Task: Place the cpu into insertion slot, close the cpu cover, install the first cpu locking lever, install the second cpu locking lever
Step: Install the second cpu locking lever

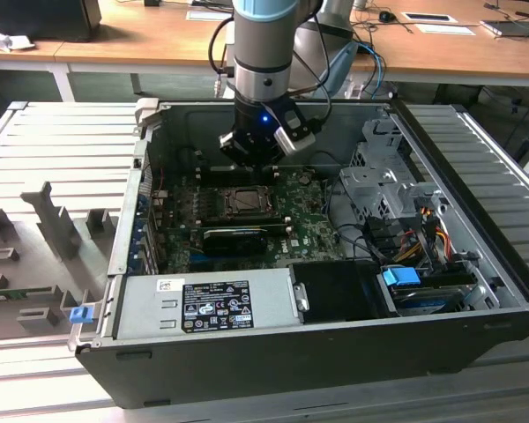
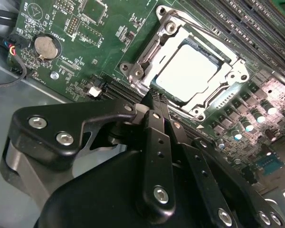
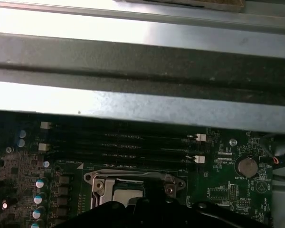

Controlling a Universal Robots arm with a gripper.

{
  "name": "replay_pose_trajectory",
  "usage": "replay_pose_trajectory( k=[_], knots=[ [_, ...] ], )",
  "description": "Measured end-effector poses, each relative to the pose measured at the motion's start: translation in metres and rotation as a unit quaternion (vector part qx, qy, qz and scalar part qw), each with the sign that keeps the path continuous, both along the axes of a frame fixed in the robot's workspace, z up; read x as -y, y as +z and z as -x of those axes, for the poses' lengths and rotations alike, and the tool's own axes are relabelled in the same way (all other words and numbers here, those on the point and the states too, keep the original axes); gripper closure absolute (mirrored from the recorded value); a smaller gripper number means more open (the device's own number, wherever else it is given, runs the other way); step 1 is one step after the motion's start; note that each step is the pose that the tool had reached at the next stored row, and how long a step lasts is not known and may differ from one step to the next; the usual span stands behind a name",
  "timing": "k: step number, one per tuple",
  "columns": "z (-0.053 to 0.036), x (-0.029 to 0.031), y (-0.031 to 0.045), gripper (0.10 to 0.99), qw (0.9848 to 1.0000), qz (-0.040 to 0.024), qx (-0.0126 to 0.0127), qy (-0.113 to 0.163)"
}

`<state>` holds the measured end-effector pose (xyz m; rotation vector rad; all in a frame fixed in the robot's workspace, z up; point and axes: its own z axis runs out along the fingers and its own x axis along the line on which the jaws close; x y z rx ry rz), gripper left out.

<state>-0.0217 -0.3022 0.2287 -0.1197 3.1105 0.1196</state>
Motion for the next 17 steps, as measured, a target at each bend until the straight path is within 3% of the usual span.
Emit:
replay_pose_trajectory(
  k=[17],
  knots=[
    [0.0000, 0.0042, 0.0035, 0.980, 1.0000, 0.0000, 0.0000, 0.000]
  ],
)
